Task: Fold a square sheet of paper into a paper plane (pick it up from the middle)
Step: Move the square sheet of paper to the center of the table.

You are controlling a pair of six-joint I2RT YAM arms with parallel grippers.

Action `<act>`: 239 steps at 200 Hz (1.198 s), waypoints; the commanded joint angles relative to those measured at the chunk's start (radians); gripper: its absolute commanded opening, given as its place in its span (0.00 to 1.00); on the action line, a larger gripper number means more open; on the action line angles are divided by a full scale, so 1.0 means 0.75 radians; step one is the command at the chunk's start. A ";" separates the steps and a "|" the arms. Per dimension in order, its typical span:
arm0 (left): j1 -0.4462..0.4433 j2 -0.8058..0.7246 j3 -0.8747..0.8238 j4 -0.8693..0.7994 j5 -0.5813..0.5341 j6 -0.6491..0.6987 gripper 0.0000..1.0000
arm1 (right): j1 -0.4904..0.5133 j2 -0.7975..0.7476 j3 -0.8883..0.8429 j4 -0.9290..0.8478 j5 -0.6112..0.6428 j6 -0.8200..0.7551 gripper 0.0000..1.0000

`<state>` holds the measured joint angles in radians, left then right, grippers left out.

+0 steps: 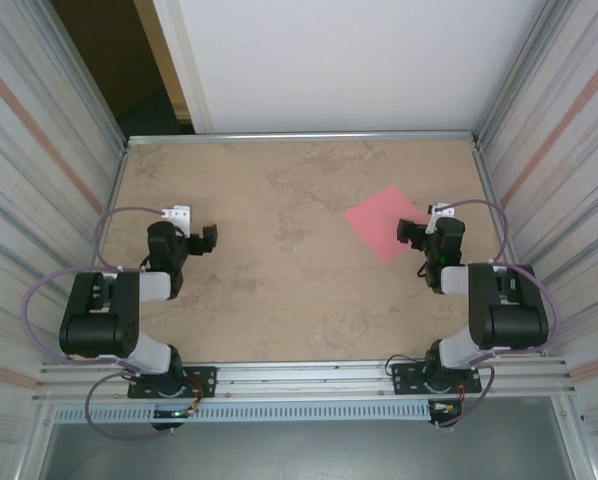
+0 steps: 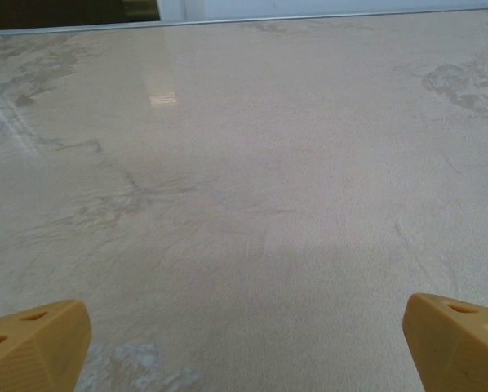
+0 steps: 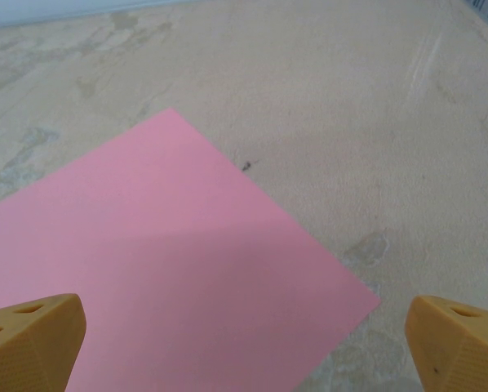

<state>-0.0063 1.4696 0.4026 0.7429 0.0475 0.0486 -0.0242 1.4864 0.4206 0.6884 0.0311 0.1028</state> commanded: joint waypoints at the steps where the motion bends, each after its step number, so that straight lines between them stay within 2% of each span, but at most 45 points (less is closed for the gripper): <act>1: 0.013 -0.151 0.022 -0.112 -0.085 -0.035 0.99 | 0.043 -0.142 0.115 -0.236 0.044 -0.063 0.99; 25: 0.012 -0.301 0.130 -0.376 -0.147 -0.095 0.99 | 0.080 -0.251 0.202 -0.434 0.131 0.028 0.99; 41: 0.009 -0.376 0.231 -0.558 -0.154 -0.189 0.99 | 0.081 -0.280 0.334 -0.714 0.159 0.208 0.99; 71: 0.010 -0.408 0.448 -0.926 -0.140 -0.455 0.99 | 0.080 -0.161 0.616 -1.145 0.055 0.456 0.99; 91: 0.011 -0.361 0.558 -1.066 -0.002 -0.563 0.99 | 0.077 -0.010 0.781 -1.320 -0.108 0.562 0.99; 109: 0.005 -0.298 0.582 -1.029 0.179 -0.628 0.98 | 0.078 0.134 0.901 -1.407 -0.226 0.603 0.98; 132: -0.037 -0.200 0.605 -0.955 0.269 -0.705 0.98 | 0.067 0.297 1.003 -1.443 -0.312 0.665 0.95; 166: -0.109 -0.053 0.687 -0.948 0.306 -0.739 0.97 | 0.065 0.485 1.133 -1.453 -0.384 0.718 0.92; 239: -0.179 0.101 0.759 -0.943 0.390 -0.785 0.92 | 0.083 0.747 1.323 -1.517 -0.346 0.753 0.87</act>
<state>-0.1318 1.5265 0.9428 0.0269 0.2955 -0.5117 0.0319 1.9984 1.3792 -0.3965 -0.2142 0.6445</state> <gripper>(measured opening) 0.924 0.871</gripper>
